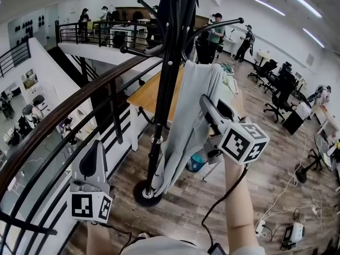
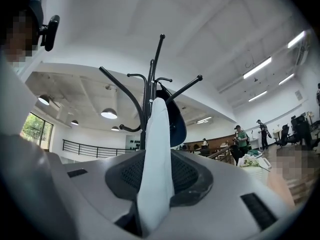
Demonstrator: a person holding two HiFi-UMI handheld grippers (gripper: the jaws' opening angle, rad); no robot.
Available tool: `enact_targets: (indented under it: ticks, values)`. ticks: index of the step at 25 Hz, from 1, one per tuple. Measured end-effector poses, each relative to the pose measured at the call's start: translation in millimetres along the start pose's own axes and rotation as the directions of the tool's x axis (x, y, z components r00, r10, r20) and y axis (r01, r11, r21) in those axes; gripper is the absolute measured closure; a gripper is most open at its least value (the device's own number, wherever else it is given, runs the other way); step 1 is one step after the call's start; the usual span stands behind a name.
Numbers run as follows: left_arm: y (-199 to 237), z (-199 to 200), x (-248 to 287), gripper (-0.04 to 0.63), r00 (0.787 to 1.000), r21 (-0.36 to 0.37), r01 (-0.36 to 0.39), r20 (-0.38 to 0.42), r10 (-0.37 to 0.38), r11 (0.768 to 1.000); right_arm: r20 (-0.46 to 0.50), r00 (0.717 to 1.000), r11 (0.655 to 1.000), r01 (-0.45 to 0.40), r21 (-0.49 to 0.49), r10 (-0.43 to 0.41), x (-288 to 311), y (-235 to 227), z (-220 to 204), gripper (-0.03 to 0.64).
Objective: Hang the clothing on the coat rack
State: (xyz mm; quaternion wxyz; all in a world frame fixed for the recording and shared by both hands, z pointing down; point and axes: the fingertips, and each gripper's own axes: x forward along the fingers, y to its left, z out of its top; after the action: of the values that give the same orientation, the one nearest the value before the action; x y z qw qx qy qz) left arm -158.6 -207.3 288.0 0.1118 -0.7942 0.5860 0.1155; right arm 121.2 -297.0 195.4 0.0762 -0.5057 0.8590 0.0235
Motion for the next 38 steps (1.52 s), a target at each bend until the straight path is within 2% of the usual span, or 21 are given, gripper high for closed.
enact_targets:
  ticks: [10, 17, 24, 29, 38]
  values:
    - [-44.9, 7.3, -11.1, 0.586, 1.0, 0.003, -0.007, -0.011, 0.008, 1.0, -0.032, 0.999, 0.999, -0.002, -0.054, 0.0, -56.5, 0.7, -30.8, 0.523]
    - [-71.7, 9.8, -27.3, 0.586, 0.999, 0.009, -0.019, -0.028, 0.019, 1.0, -0.006, 1.0, 0.999, -0.018, -0.032, 0.018, -92.4, 6.7, -42.4, 0.555]
    - [-94.5, 23.0, -42.2, 0.586, 0.999, 0.022, -0.018, -0.032, 0.019, 1.0, -0.011, 0.999, 0.999, -0.035, -0.014, 0.035, -122.6, 13.9, -44.8, 0.532]
    - [-115.4, 24.9, -48.3, 0.586, 0.999, 0.033, -0.012, -0.035, 0.013, 0.999, -0.025, 1.0, 1.0, -0.015, -0.001, 0.015, -145.3, 2.6, -56.1, 0.615]
    - [-141.9, 21.1, -56.3, 0.586, 0.998, 0.037, -0.014, -0.056, 0.016, 0.999, -0.042, 0.998, 0.997, 0.033, -0.063, -0.036, -179.5, -17.7, -69.1, 0.615]
